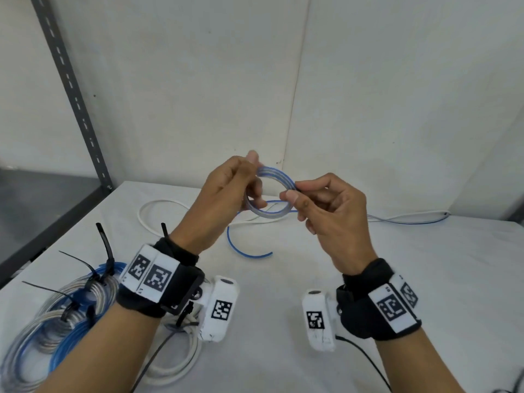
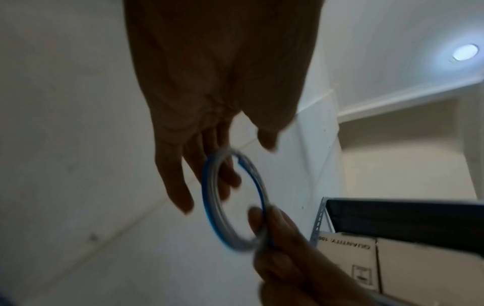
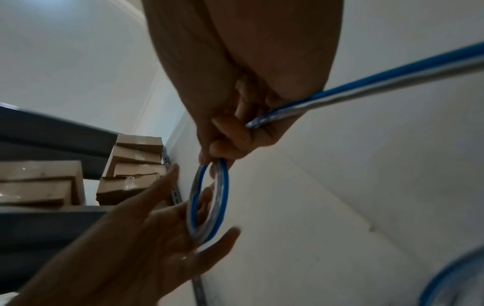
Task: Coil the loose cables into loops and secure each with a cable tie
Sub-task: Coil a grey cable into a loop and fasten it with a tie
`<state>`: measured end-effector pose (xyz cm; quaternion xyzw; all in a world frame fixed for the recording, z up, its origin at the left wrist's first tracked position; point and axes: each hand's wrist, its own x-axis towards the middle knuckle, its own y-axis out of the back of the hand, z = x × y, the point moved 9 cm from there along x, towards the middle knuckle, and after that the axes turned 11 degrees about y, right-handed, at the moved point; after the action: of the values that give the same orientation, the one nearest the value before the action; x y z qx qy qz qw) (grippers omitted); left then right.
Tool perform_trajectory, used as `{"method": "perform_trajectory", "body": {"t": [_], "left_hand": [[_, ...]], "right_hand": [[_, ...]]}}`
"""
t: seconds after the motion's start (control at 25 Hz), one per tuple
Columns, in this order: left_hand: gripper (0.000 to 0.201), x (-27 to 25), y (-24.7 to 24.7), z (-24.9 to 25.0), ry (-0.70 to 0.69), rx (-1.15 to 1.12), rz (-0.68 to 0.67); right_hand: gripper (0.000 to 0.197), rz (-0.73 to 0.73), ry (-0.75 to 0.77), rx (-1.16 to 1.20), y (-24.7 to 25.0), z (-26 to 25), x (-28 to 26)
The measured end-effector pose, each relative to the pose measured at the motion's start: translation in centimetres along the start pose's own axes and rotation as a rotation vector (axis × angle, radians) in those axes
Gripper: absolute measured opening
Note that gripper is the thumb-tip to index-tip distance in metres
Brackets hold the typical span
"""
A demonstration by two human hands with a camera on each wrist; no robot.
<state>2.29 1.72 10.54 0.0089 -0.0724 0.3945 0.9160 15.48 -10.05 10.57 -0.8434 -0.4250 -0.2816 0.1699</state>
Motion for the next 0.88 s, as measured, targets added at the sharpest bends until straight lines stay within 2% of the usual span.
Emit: {"method": "perform_trajectory", "body": {"t": [0.12, 0.2, 0.28, 0.4, 0.56, 0.8, 0.88], "left_hand": [[0.023, -0.6, -0.8, -0.1, -0.014, 0.359, -0.212], [0.017, -1.3, -1.7, -1.3, 0.073, 0.442, -0.358], [0.013, -1.6, -2.4, -2.0, 0.133, 0.435, -0.41], [0.016, -1.0, -1.6, -1.6, 0.107, 0.373, -0.296], [0.018, -0.3, -0.1, -0.6, 0.032, 0.231, -0.136], [0.019, -0.6, -0.1, 0.2, -0.041, 0.094, -0.072], [0.022, -0.6, -0.3, 0.2, -0.041, 0.085, -0.084]], "right_hand": [[0.014, -0.231, -0.016, -0.121, 0.5, -0.1, 0.3], [0.013, -0.386, -0.05, -0.163, 0.2, 0.2, -0.1], [0.012, -0.439, -0.055, -0.201, -0.1, 0.3, -0.3], [0.008, -0.355, -0.007, -0.228, 0.2, -0.1, 0.2], [0.004, -0.164, 0.066, -0.224, 0.7, -0.6, 0.6], [0.01, -0.039, 0.0, -0.055, 0.1, -0.1, 0.0], [0.011, -0.006, 0.038, -0.053, 0.5, -0.5, 0.2]]}}
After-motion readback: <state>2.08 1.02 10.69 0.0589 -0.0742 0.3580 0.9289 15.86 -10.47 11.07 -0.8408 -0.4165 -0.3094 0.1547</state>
